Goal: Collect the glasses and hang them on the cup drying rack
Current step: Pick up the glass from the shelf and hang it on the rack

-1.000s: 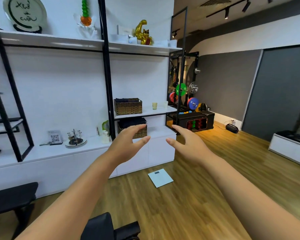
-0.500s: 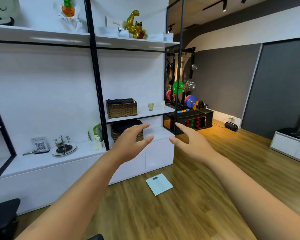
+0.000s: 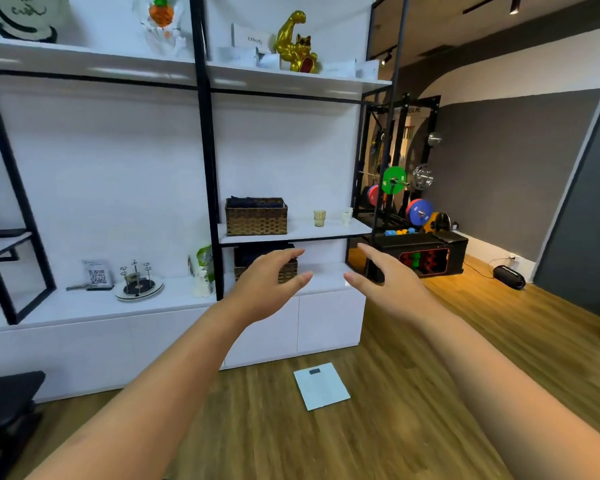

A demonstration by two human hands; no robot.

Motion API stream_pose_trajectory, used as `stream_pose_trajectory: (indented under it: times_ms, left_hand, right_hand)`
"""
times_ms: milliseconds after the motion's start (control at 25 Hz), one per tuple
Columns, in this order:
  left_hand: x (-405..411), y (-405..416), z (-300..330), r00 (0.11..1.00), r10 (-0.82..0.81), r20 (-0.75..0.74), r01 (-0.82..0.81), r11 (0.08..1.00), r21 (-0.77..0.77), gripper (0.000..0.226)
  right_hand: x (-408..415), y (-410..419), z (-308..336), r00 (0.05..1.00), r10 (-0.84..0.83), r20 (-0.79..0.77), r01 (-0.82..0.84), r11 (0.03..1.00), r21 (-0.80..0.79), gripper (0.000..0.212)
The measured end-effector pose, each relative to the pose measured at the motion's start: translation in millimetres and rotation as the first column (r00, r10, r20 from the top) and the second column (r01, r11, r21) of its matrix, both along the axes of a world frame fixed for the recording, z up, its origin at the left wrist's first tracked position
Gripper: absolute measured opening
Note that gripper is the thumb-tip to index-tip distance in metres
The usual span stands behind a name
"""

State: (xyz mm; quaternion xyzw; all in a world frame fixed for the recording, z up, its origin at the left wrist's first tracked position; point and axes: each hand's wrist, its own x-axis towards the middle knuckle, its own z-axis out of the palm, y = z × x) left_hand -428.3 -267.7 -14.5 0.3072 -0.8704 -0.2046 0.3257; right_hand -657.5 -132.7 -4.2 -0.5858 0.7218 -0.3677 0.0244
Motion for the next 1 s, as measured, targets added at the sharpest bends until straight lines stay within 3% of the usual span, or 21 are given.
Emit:
stream_pose_trajectory:
  times_ms: [480,1000]
  left_hand:
    - [-135,-64,-11,0.999,0.029,-0.039,-0.029,1.0,0.009,0.06]
    - [-238,-294,-31,1.0,-0.019,-0.019,0.02,0.999,0.028,0.057]
  right_hand:
    - [-152,-78,-26,0.996,0.067,0.066,-0.067,0.998,-0.009,0.078]
    - [-258,-298,-53,0.994,0.011,0.106,-0.012,1.0,0.011,0.081]
